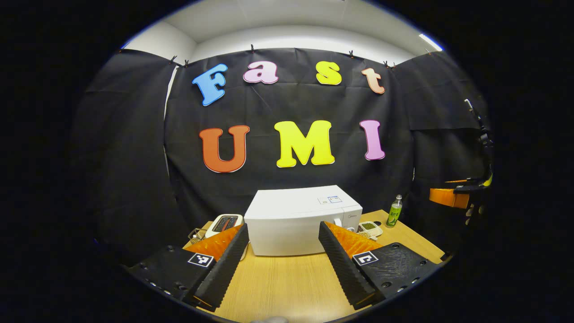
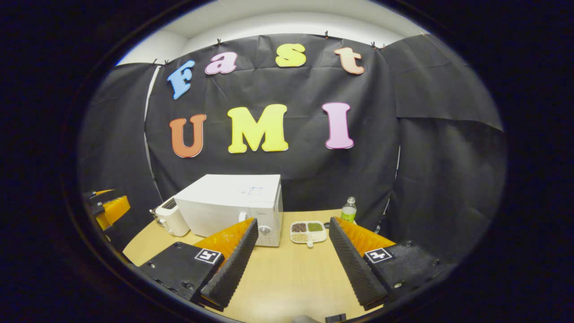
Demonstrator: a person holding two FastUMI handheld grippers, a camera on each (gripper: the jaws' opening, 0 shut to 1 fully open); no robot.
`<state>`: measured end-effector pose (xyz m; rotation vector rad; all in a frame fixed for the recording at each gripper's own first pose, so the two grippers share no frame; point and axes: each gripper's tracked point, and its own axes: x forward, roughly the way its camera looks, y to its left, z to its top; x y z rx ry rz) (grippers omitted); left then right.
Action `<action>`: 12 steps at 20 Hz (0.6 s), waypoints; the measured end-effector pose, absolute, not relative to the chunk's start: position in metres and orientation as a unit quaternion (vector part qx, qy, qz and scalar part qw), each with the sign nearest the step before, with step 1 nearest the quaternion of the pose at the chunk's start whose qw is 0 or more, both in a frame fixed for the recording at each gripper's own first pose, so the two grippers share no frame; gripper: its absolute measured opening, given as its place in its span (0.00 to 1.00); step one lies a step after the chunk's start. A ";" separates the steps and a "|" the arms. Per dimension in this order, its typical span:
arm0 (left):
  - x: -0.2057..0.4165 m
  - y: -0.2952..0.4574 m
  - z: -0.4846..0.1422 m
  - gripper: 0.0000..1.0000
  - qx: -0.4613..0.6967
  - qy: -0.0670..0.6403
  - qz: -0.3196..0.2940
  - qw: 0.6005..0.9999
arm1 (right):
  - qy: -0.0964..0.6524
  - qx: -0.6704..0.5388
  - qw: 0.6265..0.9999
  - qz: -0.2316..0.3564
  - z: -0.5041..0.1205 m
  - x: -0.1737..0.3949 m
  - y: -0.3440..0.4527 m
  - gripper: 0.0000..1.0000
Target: Open the microwave oven with the left hand, put the food in, and close the microwave oven.
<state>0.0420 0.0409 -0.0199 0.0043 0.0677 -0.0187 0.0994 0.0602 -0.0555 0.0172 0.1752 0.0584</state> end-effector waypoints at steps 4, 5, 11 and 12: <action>0.032 0.067 -0.015 0.97 0.012 0.031 0.028 0.999 | 0.076 0.007 0.996 0.038 -0.048 0.094 0.079 0.92; 0.030 0.069 -0.013 0.96 0.011 0.030 0.026 0.999 | 0.074 0.006 0.997 0.038 -0.046 0.093 0.081 0.92; 0.031 0.077 -0.002 0.96 0.009 0.016 0.015 1.000 | 0.058 0.002 0.998 0.035 -0.024 0.085 0.096 0.92; 0.031 0.076 0.000 0.96 0.007 0.013 0.011 1.000 | 0.052 0.000 0.998 0.034 -0.020 0.083 0.097 1.00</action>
